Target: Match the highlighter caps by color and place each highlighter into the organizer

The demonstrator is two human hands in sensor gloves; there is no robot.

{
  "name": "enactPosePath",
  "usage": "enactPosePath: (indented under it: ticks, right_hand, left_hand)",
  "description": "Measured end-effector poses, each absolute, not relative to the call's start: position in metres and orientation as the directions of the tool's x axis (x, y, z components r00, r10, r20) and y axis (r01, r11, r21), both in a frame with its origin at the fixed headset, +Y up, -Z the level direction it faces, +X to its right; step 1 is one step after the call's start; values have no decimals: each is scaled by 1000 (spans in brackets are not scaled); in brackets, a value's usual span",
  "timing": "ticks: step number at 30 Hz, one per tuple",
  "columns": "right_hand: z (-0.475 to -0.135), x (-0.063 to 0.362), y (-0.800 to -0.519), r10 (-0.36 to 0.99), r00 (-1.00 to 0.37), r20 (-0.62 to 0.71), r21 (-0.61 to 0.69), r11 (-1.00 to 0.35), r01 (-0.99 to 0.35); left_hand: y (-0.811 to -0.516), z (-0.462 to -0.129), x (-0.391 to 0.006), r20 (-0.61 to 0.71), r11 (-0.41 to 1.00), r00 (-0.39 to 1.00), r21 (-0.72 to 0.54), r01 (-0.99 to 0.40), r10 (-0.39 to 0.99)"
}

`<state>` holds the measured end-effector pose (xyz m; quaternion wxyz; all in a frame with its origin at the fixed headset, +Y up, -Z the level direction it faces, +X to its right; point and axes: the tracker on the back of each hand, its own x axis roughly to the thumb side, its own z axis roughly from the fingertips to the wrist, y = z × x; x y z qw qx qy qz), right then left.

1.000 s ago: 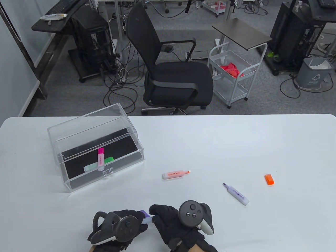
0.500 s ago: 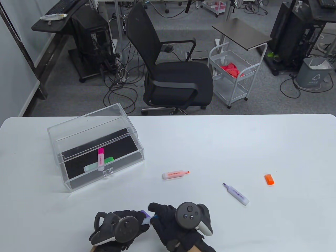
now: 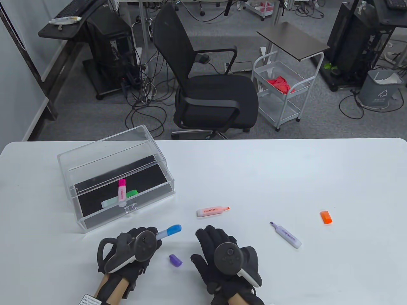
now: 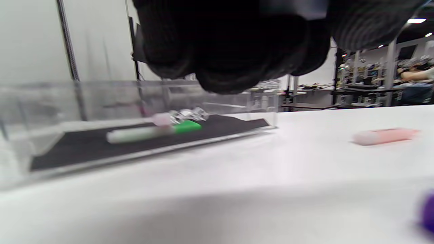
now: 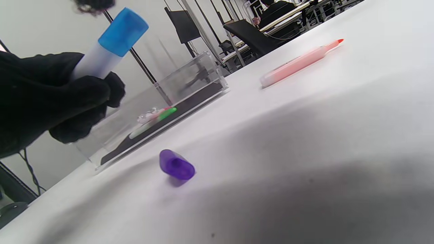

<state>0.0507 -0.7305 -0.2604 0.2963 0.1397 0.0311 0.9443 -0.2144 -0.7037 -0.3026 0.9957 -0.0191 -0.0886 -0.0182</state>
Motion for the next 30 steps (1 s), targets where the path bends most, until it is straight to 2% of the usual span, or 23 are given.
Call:
enactPosePath:
  ticks: [6, 9, 16, 26, 30]
  right_hand:
    - [-258, 49, -726, 517, -824, 234, 148, -856, -495]
    - [-259, 47, -728, 479, -845, 237, 158, -878, -453]
    - [-261, 52, -732, 501, -843, 196, 185, -863, -469]
    - [-260, 58, -733, 514, -841, 168, 206, -853, -480]
    - [-261, 60, -733, 515, -844, 151, 202, -852, -483]
  left_hand:
    - [-679, -346, -245, 20, 995, 995, -20, 102, -101]
    - [-678, -367, -261, -75, 988, 986, -67, 141, -146]
    - [-681, -403, -297, -212, 982, 965, -141, 129, -157]
    - [-694, -425, -314, -192, 982, 977, -183, 53, -89]
    - [-690, -420, -313, -163, 989, 984, -143, 46, -69]
